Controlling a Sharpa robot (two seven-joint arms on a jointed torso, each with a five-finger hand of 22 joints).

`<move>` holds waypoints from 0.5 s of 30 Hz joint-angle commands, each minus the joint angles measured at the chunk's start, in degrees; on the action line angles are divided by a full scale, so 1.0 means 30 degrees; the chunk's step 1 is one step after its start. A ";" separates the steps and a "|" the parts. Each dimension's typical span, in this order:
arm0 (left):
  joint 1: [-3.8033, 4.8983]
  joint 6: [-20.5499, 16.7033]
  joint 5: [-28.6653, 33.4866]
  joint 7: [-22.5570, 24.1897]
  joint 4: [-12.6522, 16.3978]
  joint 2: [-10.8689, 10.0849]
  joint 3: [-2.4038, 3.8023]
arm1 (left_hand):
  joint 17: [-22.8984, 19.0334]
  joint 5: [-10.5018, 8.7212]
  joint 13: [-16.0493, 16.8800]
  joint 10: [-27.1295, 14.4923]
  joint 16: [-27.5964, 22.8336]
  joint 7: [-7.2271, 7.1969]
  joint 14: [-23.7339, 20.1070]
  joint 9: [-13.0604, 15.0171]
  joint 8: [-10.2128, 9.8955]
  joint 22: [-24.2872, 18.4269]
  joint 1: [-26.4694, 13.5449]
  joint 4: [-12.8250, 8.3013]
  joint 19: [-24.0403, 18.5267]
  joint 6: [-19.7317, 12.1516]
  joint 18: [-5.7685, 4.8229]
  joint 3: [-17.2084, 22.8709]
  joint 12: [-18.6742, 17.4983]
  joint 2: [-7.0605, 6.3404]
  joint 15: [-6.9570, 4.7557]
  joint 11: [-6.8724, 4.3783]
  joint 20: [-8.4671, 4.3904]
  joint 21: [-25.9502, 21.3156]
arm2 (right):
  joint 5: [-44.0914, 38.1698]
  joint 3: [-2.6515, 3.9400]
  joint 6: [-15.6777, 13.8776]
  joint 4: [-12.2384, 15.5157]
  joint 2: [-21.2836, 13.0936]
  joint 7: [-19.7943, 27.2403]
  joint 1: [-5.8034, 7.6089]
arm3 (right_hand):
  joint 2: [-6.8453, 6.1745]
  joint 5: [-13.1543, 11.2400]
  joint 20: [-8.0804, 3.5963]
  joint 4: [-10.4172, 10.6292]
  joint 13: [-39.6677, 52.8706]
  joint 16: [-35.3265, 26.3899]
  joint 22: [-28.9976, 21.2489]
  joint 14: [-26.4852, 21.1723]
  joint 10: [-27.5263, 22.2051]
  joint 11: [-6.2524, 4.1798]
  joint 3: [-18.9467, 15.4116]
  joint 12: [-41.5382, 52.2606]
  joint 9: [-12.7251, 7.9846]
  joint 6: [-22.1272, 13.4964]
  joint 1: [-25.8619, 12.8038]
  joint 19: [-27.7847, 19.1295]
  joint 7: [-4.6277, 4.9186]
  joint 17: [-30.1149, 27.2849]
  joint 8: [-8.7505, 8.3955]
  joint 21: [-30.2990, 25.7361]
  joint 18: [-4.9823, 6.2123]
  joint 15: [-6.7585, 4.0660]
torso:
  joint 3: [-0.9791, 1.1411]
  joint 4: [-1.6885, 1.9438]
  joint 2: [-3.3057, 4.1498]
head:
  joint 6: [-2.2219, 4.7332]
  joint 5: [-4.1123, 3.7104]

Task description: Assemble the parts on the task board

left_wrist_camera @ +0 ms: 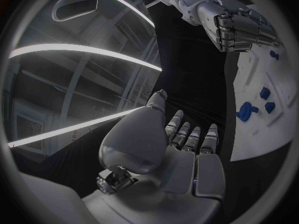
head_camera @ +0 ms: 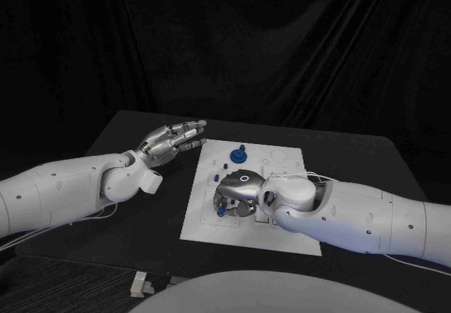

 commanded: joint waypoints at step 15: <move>-0.0058 0.0499 0.0135 -0.0166 -0.0086 0.0093 0.0020 | 0.0032 -0.0089 -0.0020 -0.0109 0.0108 0.0014 -0.0035 0.0042 0.0138 0.0018 -0.0010 0.0071 0.0009 0.0271 0.0376 -0.0054 -0.0067 0.0163 0.0176 -0.0002 0.0127 0.0013 | -0.0204 -0.0062 0.0583 -0.0036 -0.0027 -0.0381 -0.0118 | 0.0146 0.0103 -0.0113 -0.0010 0.0017 -0.0113 0.3416 0.0833 0.0106 0.0008 0.0082 -0.0082 -0.0018 0.0288 -0.0029 -0.0033 0.0225 -0.0045 0.0034 -0.0026 -0.0266 -0.0103 | 0.0001 0.0011 0.0006 | -0.0002 -0.0016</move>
